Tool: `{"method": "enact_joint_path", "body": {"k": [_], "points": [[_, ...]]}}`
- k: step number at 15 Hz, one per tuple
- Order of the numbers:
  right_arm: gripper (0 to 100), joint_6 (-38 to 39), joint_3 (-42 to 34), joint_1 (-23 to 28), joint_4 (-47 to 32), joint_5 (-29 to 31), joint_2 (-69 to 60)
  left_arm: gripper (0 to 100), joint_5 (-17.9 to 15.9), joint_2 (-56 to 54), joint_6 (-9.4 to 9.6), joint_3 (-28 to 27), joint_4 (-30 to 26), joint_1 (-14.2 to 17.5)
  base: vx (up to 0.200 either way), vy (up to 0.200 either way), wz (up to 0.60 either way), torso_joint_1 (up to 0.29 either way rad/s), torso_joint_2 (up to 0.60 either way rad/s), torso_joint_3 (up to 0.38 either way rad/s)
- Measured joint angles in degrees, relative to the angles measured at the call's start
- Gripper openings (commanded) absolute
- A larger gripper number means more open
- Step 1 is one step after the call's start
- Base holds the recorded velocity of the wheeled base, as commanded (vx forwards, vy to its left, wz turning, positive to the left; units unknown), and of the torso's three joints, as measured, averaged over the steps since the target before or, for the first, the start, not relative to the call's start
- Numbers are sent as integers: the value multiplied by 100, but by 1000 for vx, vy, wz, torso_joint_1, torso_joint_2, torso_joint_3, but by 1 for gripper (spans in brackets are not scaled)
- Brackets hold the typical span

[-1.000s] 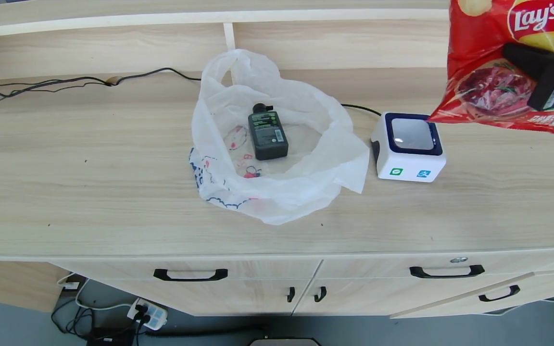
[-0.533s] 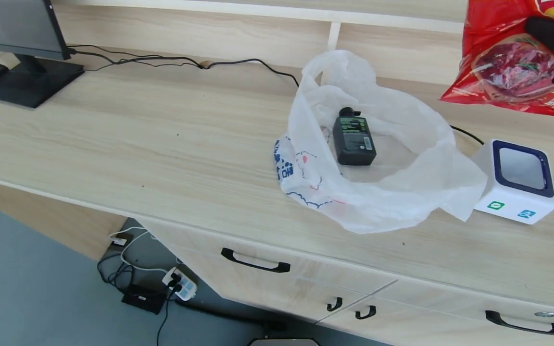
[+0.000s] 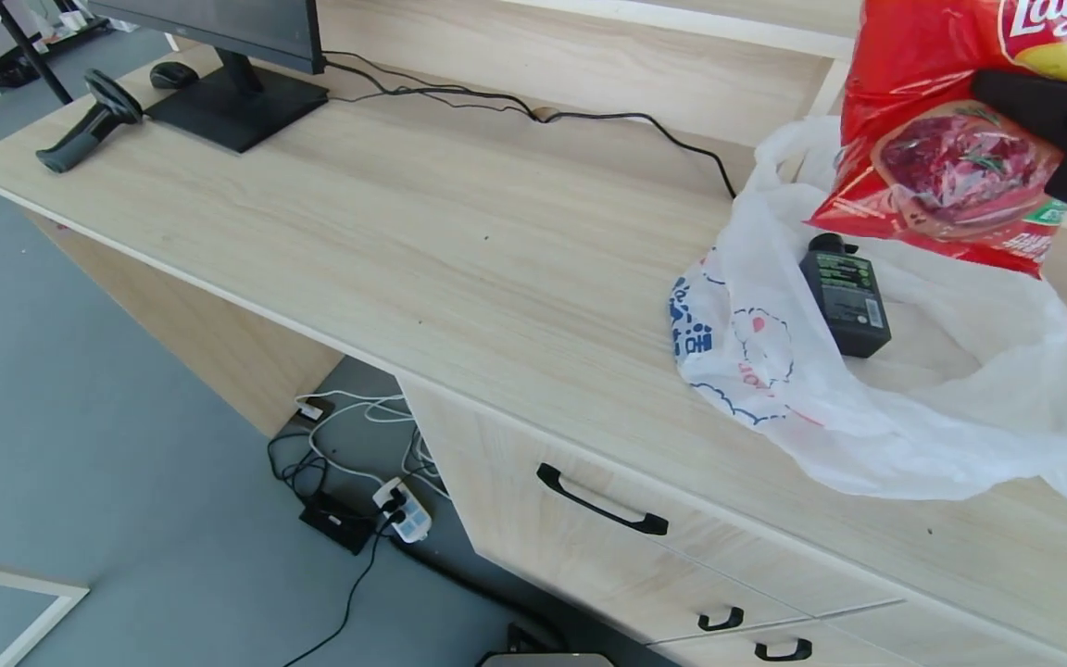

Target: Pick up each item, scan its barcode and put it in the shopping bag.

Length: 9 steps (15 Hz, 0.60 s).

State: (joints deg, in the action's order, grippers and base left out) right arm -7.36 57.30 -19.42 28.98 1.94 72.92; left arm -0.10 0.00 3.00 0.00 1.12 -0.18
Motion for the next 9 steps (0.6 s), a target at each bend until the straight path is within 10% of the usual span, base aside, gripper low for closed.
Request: {"method": "enact_joint_path", "body": {"k": [9], "points": [[0, 386, -642, -15, 48, 17, 179, 100, 0, 0, 23, 0, 21, 2, 0, 0, 0, 0, 0, 0]]}}
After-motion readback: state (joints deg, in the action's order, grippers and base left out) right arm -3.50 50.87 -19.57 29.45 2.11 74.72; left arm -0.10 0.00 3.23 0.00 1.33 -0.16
